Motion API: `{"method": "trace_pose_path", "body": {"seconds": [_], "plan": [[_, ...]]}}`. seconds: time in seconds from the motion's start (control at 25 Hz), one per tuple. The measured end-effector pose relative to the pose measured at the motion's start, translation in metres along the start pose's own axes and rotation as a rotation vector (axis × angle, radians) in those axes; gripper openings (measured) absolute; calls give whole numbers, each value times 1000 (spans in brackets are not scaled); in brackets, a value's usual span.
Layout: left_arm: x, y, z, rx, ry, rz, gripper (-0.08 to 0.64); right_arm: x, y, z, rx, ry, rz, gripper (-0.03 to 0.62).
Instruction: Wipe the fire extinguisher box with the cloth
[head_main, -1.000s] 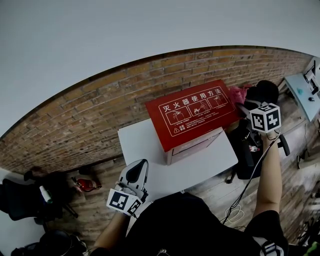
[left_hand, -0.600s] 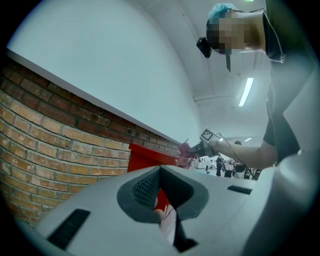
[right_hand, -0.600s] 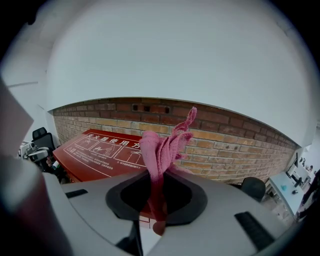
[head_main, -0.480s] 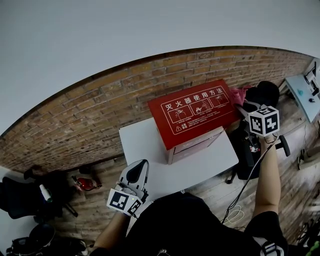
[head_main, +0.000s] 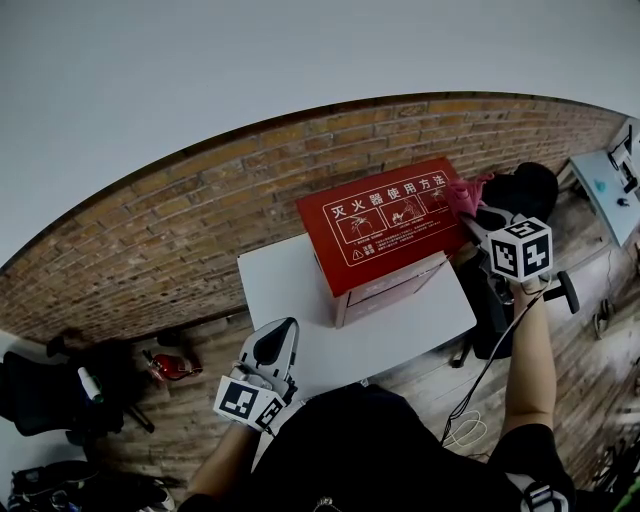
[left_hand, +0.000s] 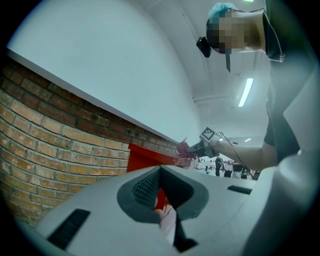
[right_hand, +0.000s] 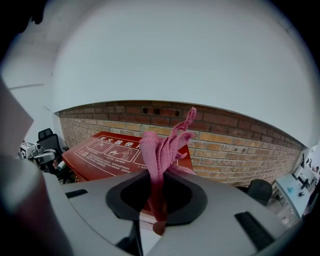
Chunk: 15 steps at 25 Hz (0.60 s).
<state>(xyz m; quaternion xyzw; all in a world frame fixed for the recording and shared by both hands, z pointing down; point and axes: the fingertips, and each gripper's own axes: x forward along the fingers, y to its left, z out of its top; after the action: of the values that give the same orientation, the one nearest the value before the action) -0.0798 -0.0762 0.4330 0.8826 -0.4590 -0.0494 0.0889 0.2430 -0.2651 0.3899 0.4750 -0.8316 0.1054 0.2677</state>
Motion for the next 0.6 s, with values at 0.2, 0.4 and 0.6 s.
{"method": "trace_pose_path", "body": {"seconds": [0.2,0.4,0.6], "plan": [[-2,0,-1,0,-7,0,34,1,9,1,-3,-9,15,74],[-3,2,-2,6,-7,2,34,3,19,3,-7,-15,30,74],[-1,4,-2,0,-4,5,34,4,29,6,-13,-19,46,74]]}}
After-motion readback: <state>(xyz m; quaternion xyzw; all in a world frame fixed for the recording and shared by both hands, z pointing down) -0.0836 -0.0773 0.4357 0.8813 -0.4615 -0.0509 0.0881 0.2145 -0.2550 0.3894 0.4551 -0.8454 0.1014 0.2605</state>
